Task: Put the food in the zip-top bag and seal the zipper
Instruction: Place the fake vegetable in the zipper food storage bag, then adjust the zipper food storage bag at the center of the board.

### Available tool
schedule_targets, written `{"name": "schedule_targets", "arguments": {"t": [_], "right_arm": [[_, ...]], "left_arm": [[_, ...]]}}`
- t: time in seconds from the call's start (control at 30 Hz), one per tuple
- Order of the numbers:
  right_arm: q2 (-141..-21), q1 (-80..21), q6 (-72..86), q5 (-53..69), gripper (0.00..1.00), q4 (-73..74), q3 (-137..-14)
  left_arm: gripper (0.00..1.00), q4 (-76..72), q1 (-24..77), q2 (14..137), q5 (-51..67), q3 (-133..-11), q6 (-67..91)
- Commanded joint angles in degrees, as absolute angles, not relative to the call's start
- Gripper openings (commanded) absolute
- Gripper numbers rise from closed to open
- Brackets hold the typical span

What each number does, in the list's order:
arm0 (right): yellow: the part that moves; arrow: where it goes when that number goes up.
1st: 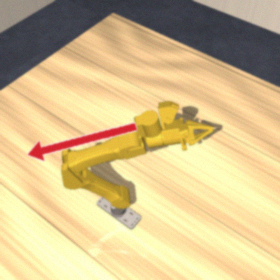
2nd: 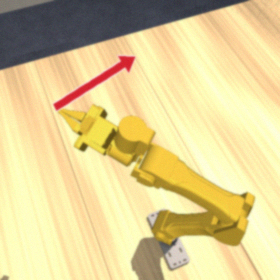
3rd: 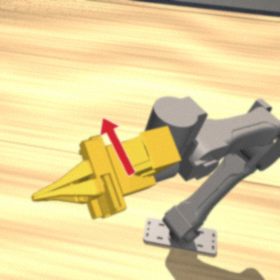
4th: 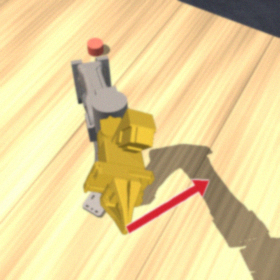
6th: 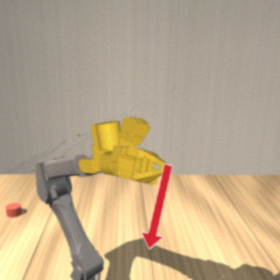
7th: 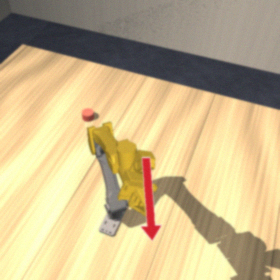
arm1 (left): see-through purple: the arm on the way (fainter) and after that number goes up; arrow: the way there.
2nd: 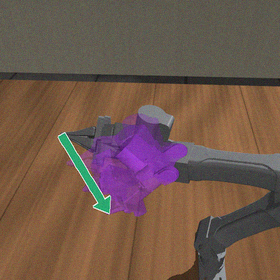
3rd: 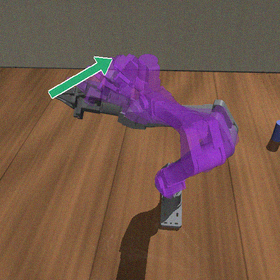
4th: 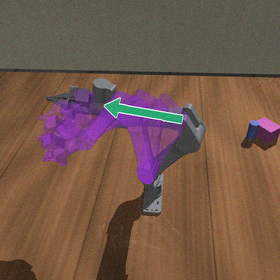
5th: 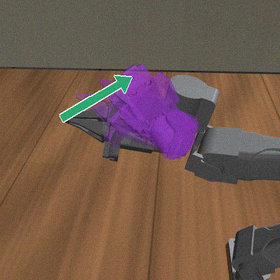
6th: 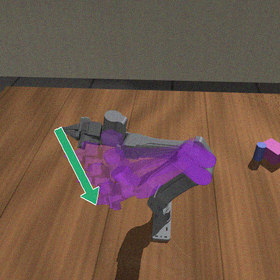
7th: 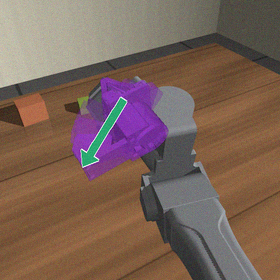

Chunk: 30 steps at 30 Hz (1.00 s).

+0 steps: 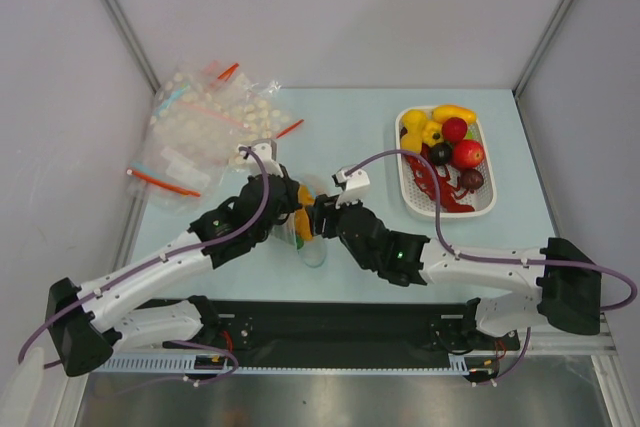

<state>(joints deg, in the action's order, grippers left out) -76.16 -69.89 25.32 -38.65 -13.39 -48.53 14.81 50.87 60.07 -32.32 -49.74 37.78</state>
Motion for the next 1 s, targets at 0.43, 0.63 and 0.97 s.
{"name": "schedule_targets", "arguments": {"t": [0.43, 0.63, 0.97], "right_arm": [[-85.2, -70.4, 19.8, -33.1, 0.61, -6.3, -58.7], [-86.8, -70.6, 21.1, -34.5, 0.46, -5.1, -59.9], [-82.6, -68.1, 24.2, -34.6, 0.00, -3.5, -58.5]], "left_arm": [[0.01, 19.6, 50.2, 53.4, -47.5, -52.2, 40.0], [0.01, 22.0, 50.2, 53.3, -51.3, -53.1, 40.3], [0.00, 16.1, 50.4, 54.0, -41.7, -52.4, 32.6]]}}
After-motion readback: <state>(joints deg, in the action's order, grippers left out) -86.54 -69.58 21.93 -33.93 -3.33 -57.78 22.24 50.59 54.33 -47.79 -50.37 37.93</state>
